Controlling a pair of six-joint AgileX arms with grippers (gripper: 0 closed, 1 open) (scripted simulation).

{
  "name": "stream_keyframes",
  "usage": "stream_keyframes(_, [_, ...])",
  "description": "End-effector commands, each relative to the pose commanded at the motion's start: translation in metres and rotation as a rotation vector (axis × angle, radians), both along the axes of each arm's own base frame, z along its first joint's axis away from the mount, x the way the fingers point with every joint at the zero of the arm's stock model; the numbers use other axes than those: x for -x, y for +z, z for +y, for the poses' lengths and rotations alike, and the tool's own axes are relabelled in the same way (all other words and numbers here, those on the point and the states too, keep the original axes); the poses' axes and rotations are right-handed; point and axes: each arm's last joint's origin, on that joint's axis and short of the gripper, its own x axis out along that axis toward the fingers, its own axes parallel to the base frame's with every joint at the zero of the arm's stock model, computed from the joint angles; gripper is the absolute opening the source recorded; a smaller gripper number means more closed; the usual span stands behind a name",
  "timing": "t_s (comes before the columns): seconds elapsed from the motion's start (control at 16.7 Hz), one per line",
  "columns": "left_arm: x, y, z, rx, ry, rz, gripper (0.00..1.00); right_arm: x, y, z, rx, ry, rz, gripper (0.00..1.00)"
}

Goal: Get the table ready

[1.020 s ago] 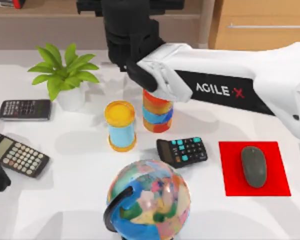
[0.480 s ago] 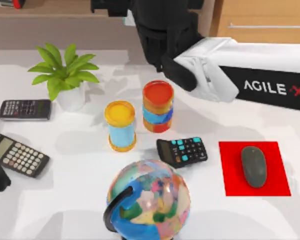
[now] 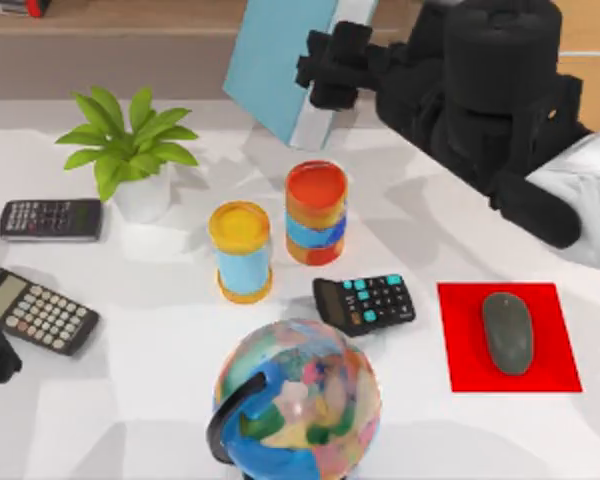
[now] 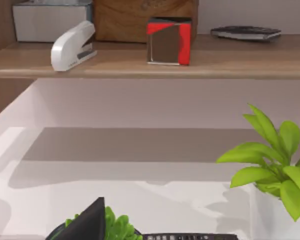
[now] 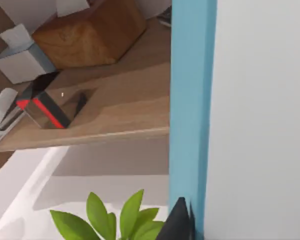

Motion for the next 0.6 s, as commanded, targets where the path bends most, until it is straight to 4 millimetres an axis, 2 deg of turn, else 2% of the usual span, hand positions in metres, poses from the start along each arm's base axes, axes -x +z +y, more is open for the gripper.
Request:
stream_keyframes(0.3, [0.000, 0.000, 0.000, 0.000, 0.000, 0.000, 1.00, 0.027, -0.025, -0.075, -0.218, 0.029, 0.244, 0.00])
stream_keyframes(0.6, [0.000, 0.000, 0.000, 0.000, 0.000, 0.000, 1.00, 0.025, -0.052, -0.161, -0.466, -0.159, 0.417, 0.00])
